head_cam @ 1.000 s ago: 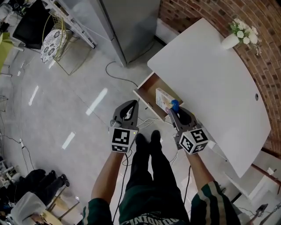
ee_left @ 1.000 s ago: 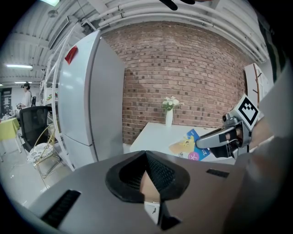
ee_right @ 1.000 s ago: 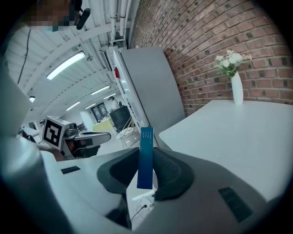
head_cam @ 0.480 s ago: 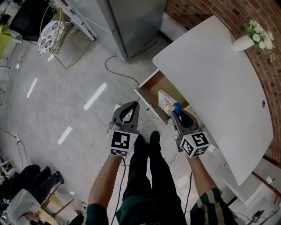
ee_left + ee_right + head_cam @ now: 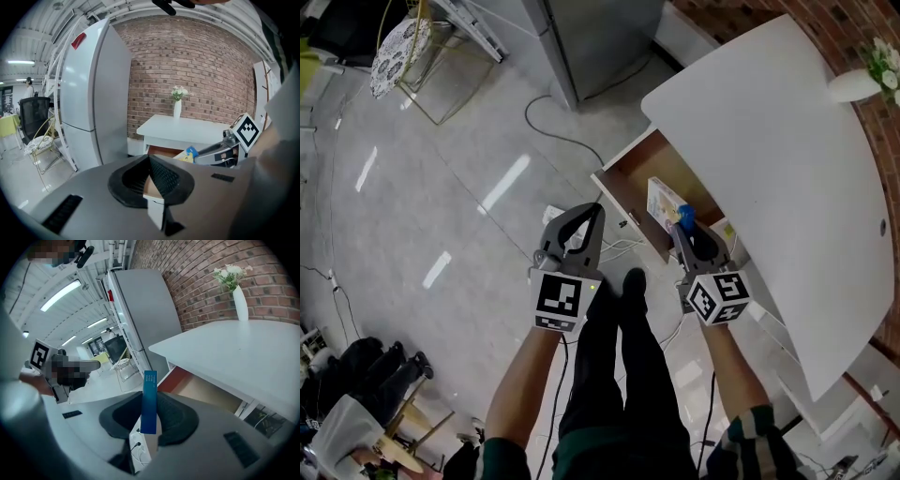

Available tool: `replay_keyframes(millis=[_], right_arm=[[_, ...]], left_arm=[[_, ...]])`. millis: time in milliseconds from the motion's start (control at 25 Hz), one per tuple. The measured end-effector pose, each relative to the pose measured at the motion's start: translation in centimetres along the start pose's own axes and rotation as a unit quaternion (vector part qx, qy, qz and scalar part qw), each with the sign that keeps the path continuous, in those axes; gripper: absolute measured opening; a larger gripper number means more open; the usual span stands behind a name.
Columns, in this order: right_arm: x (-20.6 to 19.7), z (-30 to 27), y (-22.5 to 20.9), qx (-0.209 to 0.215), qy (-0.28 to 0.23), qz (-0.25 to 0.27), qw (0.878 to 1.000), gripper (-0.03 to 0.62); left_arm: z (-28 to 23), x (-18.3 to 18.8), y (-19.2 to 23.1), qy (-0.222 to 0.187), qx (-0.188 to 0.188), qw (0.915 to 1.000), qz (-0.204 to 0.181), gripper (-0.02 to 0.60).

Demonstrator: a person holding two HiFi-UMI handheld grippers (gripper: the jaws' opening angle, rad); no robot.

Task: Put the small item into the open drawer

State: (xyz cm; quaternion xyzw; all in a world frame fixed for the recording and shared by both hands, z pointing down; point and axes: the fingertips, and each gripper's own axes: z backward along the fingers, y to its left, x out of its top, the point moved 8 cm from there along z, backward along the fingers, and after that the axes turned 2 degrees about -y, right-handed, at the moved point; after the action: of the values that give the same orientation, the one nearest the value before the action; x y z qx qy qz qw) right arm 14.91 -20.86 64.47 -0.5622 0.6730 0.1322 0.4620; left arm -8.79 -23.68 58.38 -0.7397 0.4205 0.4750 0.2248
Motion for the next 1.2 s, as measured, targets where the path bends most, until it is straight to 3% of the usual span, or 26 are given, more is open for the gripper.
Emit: replay_keyframes(millis=[240,760,1200], right_arm=[[-1.5,-2.9,-1.1,-0.014,0.01,0.02,1.0,0.11],[-3.1,-8.7,-3.9,-0.035,0.007,0.003,0.999,0.11],[-3.9,-11.9,-4.9,-0.041,0.015,-0.007,0.999,0.11]], left_arm=[[-0.8,-2.0,0.0,0.004,-0.004,0.9999,0.015,0.015],[-0.7,-7.4,0.0,0.023,-0.004,0.9981,0.056,0.015],[-1.7,-7.7,0.3,0.029,-0.003,0.9972,0.068,0.015]])
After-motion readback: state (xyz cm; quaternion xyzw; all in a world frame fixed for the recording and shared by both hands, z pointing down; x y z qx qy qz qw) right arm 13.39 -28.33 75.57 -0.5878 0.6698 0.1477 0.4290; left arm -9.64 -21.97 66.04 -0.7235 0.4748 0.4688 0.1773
